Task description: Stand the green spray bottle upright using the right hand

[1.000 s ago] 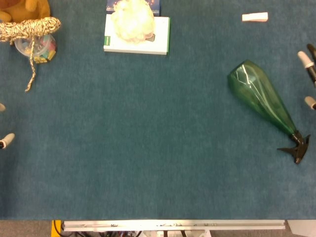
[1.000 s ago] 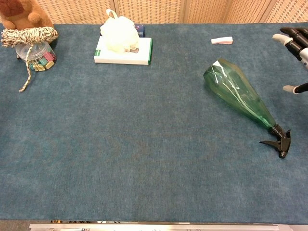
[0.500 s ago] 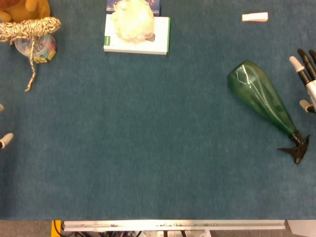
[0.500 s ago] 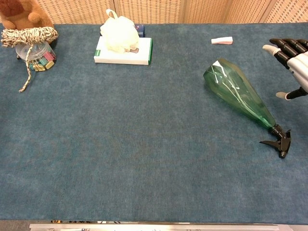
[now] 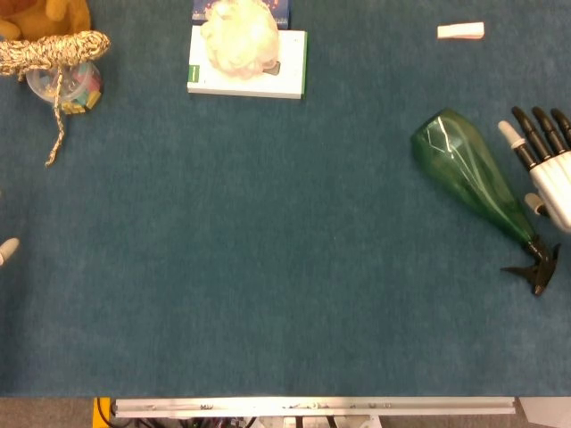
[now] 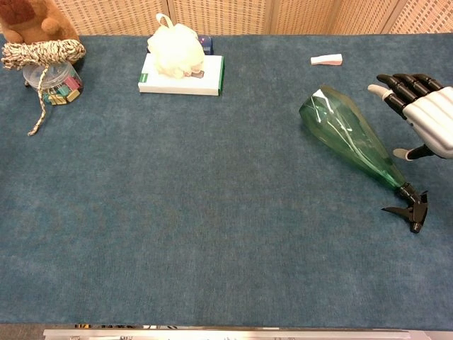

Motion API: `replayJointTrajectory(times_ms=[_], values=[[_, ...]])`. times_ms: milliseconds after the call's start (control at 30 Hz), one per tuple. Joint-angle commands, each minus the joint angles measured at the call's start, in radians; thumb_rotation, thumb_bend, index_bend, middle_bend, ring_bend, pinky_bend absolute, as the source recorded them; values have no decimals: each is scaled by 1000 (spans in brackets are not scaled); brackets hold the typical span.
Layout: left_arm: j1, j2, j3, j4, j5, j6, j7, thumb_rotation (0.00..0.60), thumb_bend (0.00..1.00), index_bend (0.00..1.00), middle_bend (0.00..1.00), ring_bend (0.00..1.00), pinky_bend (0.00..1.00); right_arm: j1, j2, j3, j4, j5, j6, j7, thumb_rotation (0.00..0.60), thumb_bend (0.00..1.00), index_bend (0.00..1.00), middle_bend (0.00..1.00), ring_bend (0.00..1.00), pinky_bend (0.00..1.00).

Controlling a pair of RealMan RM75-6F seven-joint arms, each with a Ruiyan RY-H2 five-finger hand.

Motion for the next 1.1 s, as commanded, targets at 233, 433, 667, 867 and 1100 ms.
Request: replayJointTrajectory(times_ms=[233, 433, 667, 867, 1100], values=[[6, 6, -6, -6, -2, 13, 0, 600, 25, 393, 315, 194, 374, 2, -3, -20, -19, -21, 18, 20, 600, 0, 0, 0, 0, 115], [11, 9, -12, -10, -9, 25, 10, 600, 25, 394, 315, 193, 374, 4, -2, -33, -33, -38, 40, 63, 600, 0, 0, 0, 0, 115], [13, 12, -16, -14, -17, 25, 10, 600, 25, 393, 315, 193, 374, 6, -9, -47, -33, -60, 68, 126, 600, 0, 0, 0, 0, 114], [15, 15, -19, -16, -19, 27, 10, 600, 25, 394, 315, 193, 374, 11, -23, -61, -22, -85, 98, 193, 600, 0, 0, 0, 0, 114], [18, 19, -23, -18, -22, 33, 7, 600, 26, 393, 315, 193, 374, 20, -50, -68, 0, -97, 112, 279, 600, 0, 0, 0, 0, 114]])
